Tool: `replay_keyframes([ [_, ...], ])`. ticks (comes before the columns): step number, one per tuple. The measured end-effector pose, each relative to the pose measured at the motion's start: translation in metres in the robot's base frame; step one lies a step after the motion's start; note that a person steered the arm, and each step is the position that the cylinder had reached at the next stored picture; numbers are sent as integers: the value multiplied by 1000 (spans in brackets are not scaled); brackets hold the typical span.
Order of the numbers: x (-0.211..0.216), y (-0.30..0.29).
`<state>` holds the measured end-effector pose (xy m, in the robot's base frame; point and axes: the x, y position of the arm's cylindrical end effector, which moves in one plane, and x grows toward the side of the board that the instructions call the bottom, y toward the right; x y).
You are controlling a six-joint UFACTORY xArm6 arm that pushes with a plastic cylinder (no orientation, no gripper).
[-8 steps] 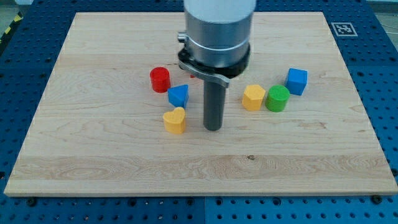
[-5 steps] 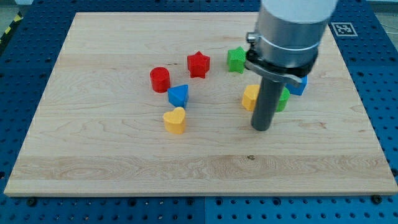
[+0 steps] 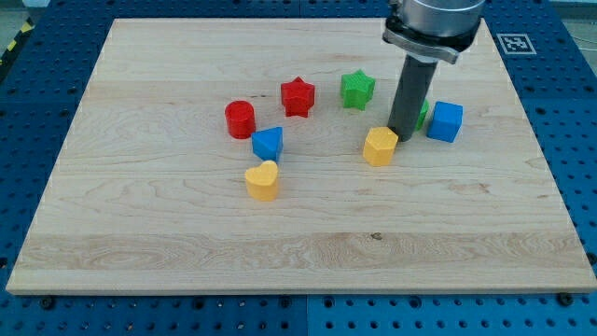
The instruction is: Place the yellow hexagon right to yellow heart
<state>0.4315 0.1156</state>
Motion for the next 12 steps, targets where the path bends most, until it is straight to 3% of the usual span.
replay_keyframes([
  [3, 42, -22],
  [6, 44, -84],
  [7, 44, -86],
  [9, 80, -18],
  [12, 108, -62],
])
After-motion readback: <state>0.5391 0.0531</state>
